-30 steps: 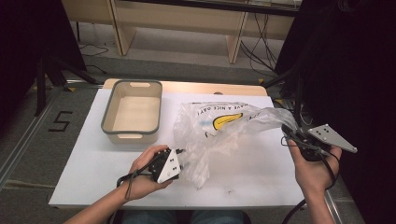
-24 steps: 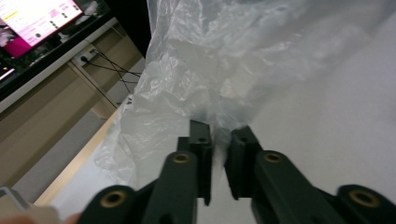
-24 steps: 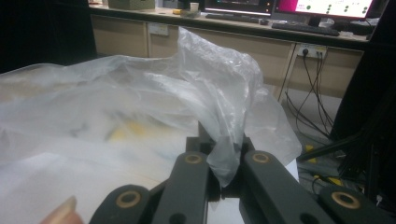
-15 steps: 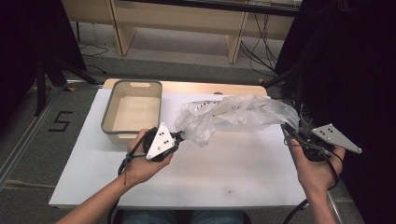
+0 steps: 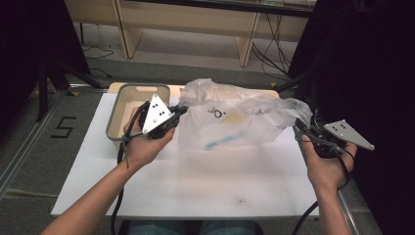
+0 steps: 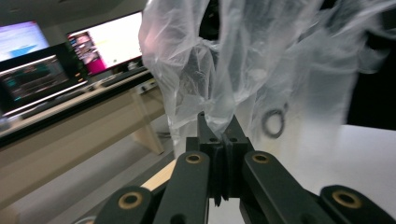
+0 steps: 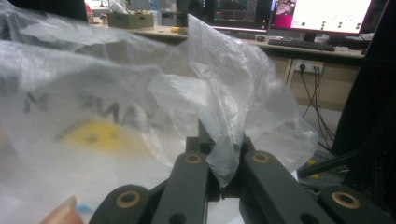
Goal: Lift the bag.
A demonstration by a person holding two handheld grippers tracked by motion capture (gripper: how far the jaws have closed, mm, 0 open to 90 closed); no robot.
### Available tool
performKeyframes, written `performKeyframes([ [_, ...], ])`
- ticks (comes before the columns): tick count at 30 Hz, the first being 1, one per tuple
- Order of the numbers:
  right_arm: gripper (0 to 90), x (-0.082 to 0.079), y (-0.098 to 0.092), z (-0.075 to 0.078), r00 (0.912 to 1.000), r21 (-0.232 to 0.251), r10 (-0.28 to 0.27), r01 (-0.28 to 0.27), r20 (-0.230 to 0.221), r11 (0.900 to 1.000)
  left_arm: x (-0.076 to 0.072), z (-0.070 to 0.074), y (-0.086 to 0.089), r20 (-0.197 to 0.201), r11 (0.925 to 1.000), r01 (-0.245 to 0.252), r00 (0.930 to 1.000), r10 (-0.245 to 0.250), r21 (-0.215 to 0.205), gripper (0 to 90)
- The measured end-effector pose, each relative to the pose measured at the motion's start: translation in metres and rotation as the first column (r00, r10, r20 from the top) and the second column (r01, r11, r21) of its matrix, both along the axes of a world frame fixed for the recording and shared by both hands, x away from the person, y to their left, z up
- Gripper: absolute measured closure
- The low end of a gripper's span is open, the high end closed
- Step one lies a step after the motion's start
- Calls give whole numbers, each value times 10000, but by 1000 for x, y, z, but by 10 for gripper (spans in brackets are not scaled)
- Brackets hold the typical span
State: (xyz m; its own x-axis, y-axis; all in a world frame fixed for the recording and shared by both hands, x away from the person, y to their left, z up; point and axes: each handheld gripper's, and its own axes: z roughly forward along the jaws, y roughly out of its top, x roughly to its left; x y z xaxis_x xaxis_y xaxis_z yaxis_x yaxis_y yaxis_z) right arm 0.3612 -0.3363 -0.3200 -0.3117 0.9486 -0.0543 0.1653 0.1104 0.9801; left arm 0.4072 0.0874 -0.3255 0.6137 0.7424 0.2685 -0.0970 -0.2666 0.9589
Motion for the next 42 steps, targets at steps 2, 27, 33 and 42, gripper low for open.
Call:
performKeyframes([
  [2, 900, 10, 3, -6, 9999, 13, -45, 45, -124, 10000, 12, -6, 1, -116, 9993, -316, 9994, 318, 190, 893],
  [27, 758, 91, 21, -73, 9655, -345, -460, 385, -2564, 9987, 90, -76, -5, -3014, 9766, -1958, 9292, 2137, 889, 663],
  [33, 524, 87, 20, -68, 9766, -300, -790, 745, -2000, 9968, 84, -71, -5, -3402, 9741, -2241, 9140, 2210, 308, 462],
  [42, 337, 76, 11, -55, 9906, 304, -999, 1031, -930, 9942, 71, -59, -2, -3462, 9771, -2121, 9179, 1939, -152, 340],
])
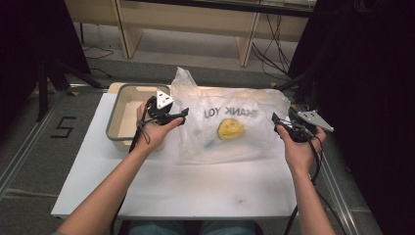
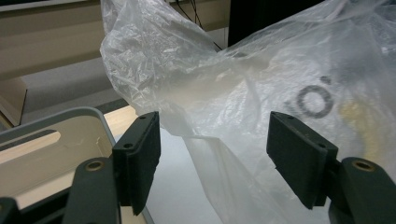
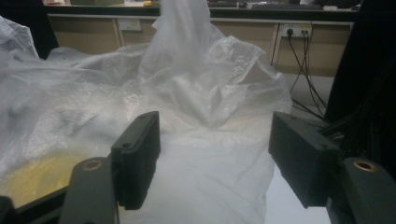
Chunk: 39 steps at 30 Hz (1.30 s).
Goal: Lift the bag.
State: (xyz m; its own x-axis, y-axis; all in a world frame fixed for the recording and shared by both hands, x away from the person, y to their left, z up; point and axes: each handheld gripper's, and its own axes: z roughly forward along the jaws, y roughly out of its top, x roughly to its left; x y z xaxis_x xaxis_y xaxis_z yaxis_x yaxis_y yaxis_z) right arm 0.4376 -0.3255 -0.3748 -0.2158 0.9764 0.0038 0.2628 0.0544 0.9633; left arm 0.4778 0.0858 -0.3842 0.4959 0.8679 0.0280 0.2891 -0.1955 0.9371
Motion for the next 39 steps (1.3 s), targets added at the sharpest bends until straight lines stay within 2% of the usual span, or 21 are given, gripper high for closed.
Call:
performKeyframes([
  [7, 326, -10, -4, 1, 9988, -74, 490, -491, -65, 9988, -11, 0, 2, -145, 9993, 324, 9994, -321, 183, 305],
  [11, 327, -15, -5, -2, 9963, -269, 787, -796, -340, 9965, -19, 0, 4, -210, 9985, 468, 9987, -462, 268, 287],
  [13, 328, -17, -6, -4, 9951, -289, 874, -888, -452, 9956, -22, 0, 6, -223, 9983, 552, 9982, -548, 170, 288],
  [18, 335, -21, -6, -9, 9932, -340, 1001, -1022, -596, 9942, -29, 0, 9, -238, 9975, 657, 9976, -651, 245, 286],
  [26, 340, -28, -8, -13, 9904, -328, 1201, -1225, -681, 9919, -43, 0, 13, -214, 9941, 943, 9954, -932, 529, 277],
  [39, 343, -41, -7, -24, 9732, -254, 1951, -1996, -1217, 9796, -58, -10, 18, -556, 9856, 1432, 9888, -1386, 895, 266],
])
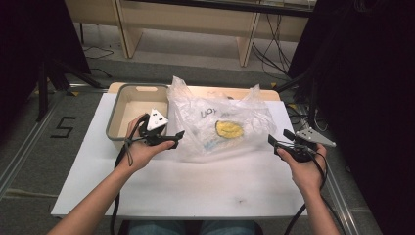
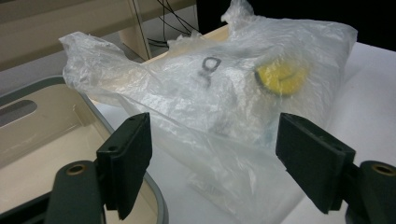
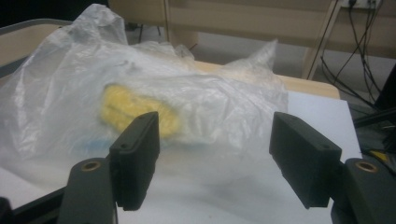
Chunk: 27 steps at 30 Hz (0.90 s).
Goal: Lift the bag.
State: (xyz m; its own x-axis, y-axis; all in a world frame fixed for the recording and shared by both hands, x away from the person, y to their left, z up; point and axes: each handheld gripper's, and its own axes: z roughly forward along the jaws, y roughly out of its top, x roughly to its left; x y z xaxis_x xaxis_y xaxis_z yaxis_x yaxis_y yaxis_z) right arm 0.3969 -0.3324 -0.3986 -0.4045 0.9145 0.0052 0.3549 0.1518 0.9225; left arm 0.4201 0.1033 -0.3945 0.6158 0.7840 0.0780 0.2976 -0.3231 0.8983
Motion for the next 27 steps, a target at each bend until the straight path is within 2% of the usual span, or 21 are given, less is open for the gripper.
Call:
performKeyframes([
  [5, 351, -5, 1, -5, 9983, 156, 445, -439, -388, 9989, -6, -3, 2, -121, 9996, 286, 9995, -286, 33, 262],
  [11, 366, -11, -1, -10, 9948, 229, 791, -778, -642, 9967, -15, -7, 6, -256, 9978, 657, 9975, -654, 100, 258],
  [20, 364, -17, -2, -16, 9906, 178, 1076, -1064, -845, 9942, -25, -14, 15, -385, 9976, 696, 9968, -694, 38, 254],
  [27, 345, -21, -7, -20, 9876, -62, 1266, -1277, -927, 9918, -34, -22, 26, -523, 9978, 637, 9967, -626, 205, 251],
])
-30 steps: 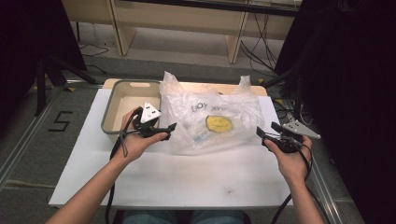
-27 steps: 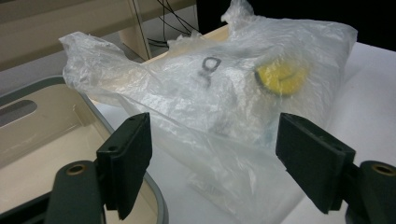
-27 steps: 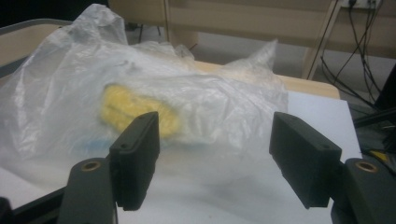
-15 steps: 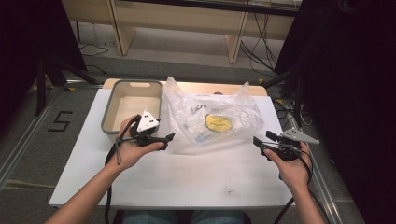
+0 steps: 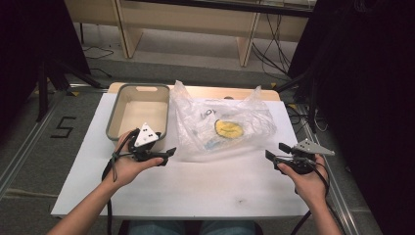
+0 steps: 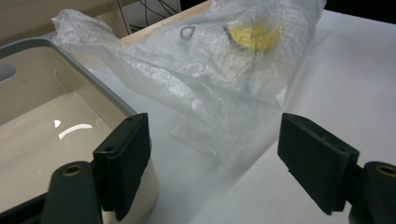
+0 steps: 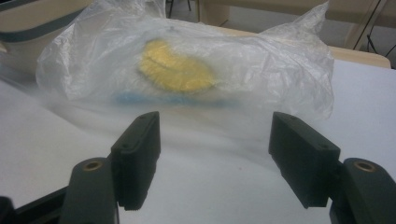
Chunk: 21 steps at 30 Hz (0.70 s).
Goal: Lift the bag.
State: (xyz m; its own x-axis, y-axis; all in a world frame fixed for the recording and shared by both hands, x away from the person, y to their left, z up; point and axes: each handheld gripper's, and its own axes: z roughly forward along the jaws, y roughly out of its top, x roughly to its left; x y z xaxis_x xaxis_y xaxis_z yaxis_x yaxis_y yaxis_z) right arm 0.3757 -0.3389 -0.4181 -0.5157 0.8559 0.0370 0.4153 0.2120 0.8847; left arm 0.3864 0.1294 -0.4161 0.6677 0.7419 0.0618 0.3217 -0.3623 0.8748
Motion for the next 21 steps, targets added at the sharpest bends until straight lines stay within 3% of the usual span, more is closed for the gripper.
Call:
performKeyframes([
  [9, 319, -7, -1, -6, 9998, 2, 99, -99, -181, 10000, -6, -7, 8, -61, 9999, 79, 10000, -78, 96, 246],
  [21, 317, -21, -3, -15, 9994, 32, 58, -57, -339, 10000, -24, -25, 31, -215, 9992, -359, 9991, 355, -161, 243],
])
